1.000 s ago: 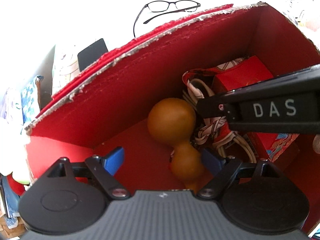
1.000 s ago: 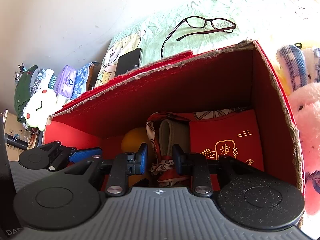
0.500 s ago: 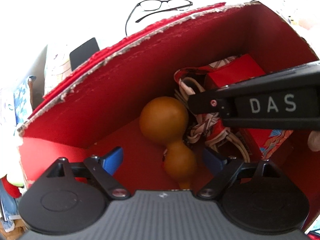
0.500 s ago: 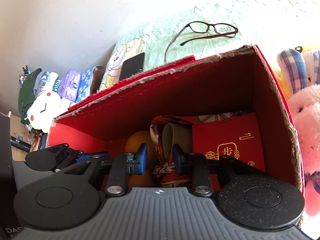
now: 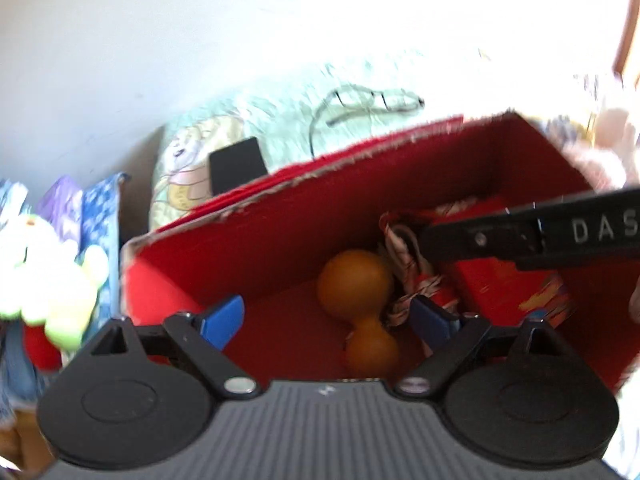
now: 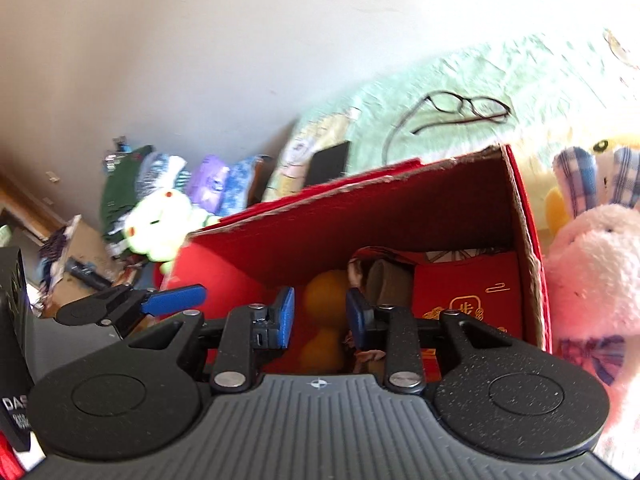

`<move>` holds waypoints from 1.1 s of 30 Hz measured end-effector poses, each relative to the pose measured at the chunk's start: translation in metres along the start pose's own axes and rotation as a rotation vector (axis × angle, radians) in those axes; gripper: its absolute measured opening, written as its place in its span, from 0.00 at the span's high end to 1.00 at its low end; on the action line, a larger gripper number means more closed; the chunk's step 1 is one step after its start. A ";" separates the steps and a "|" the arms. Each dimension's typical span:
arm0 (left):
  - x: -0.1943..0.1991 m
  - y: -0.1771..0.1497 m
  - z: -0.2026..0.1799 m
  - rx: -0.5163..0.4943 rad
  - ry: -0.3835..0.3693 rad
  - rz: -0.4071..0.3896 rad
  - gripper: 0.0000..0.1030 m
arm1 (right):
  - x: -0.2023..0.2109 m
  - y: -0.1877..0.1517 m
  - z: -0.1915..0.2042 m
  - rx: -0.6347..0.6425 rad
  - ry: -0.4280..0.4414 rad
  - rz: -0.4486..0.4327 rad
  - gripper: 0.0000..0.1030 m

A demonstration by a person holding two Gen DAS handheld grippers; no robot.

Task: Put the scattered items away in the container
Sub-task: 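Withdraw the right gripper from the gourd up out of the box, then move both grippers down to the clear tape roll beside the box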

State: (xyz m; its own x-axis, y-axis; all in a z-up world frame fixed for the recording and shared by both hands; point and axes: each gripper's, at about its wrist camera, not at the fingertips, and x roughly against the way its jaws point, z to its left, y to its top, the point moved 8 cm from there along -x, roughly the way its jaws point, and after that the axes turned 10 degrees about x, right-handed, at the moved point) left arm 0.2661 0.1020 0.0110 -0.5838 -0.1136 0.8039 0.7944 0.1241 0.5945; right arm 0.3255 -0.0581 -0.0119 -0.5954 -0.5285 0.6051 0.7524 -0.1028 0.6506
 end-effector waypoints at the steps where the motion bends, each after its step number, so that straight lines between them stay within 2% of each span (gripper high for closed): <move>1: 0.012 -0.003 -0.003 0.018 0.020 -0.027 0.09 | 0.005 -0.002 0.003 0.014 0.012 -0.009 0.67; 4: 0.045 -0.013 0.003 0.076 0.061 -0.113 0.07 | 0.019 -0.009 0.014 0.052 0.056 -0.028 0.66; 8: 0.083 -0.022 0.013 0.179 0.090 -0.185 0.08 | 0.038 -0.017 0.032 0.106 0.150 -0.059 0.65; 11: 0.094 -0.045 0.022 0.259 0.086 -0.217 0.09 | 0.049 -0.023 0.050 0.166 0.230 -0.081 0.65; 15: 0.094 -0.079 0.021 0.321 0.096 -0.228 0.13 | 0.055 -0.039 0.067 0.204 0.338 -0.057 0.65; 18: 0.092 -0.101 0.022 0.345 0.134 -0.209 0.15 | 0.050 -0.057 0.078 0.228 0.377 -0.011 0.65; 23: 0.077 -0.137 0.033 0.462 0.157 -0.135 0.30 | 0.038 -0.086 0.082 0.267 0.377 0.064 0.66; 27: 0.074 -0.159 0.037 0.493 0.165 -0.101 0.31 | 0.032 -0.103 0.081 0.287 0.362 0.118 0.66; 33: 0.071 -0.178 0.039 0.497 0.155 -0.055 0.31 | 0.026 -0.112 0.082 0.292 0.343 0.151 0.66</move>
State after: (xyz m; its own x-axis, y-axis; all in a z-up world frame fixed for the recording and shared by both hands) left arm 0.0770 0.1108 -0.0367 -0.5606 -0.2733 0.7817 0.5661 0.5626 0.6026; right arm 0.2029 0.0087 -0.0318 -0.3208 -0.7722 0.5484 0.6834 0.2122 0.6985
